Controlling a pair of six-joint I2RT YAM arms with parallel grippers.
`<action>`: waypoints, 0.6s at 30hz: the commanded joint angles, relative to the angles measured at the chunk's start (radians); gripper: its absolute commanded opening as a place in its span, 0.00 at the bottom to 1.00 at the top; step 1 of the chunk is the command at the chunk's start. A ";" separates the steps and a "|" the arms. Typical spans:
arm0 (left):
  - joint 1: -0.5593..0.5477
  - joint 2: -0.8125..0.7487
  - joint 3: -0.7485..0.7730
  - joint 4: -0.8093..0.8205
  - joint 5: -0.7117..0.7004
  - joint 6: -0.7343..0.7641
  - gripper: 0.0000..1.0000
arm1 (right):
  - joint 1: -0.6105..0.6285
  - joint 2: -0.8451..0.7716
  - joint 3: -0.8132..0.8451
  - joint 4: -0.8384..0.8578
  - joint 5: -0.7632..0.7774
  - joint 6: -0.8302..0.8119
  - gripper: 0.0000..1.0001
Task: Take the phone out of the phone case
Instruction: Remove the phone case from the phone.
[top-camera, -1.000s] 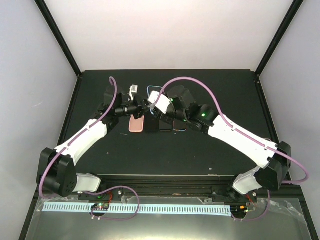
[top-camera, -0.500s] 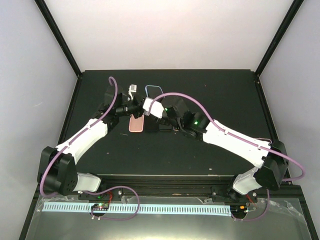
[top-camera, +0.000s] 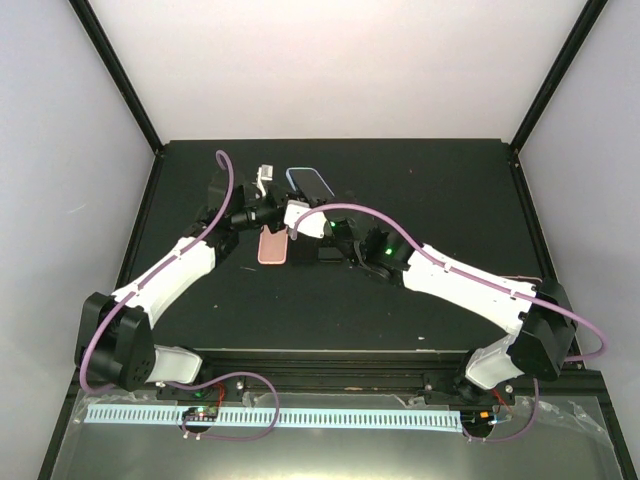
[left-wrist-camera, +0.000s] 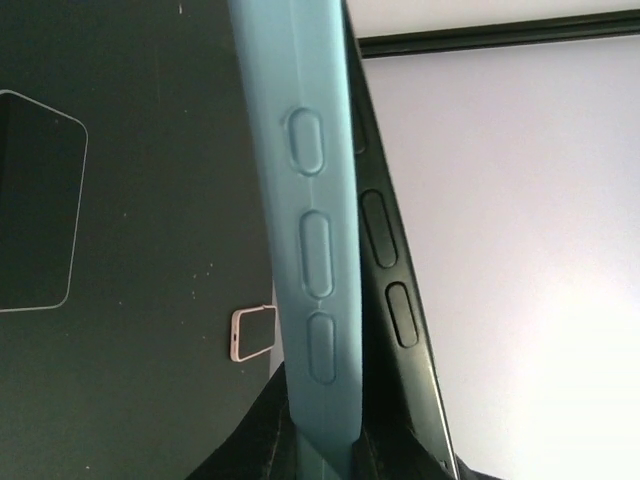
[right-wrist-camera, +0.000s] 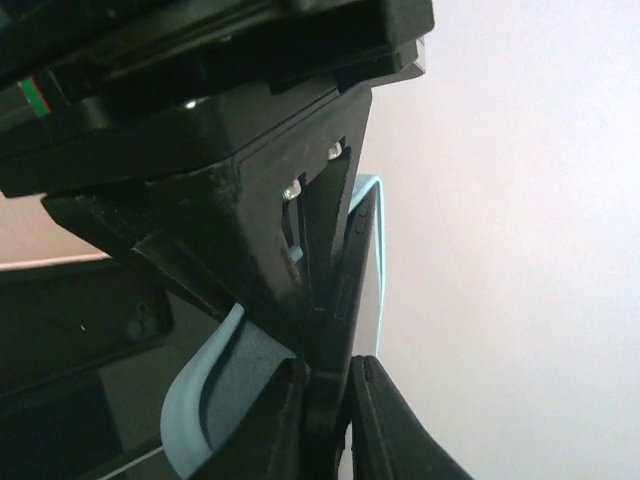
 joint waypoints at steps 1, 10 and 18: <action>-0.026 -0.022 0.037 0.013 0.153 0.044 0.02 | -0.040 -0.005 0.041 0.047 0.155 0.001 0.08; -0.019 -0.007 0.041 -0.085 0.074 0.152 0.02 | -0.040 -0.053 0.126 -0.044 0.106 0.081 0.01; -0.006 0.001 0.035 -0.192 -0.042 0.232 0.02 | -0.041 -0.085 0.176 -0.090 0.076 0.149 0.01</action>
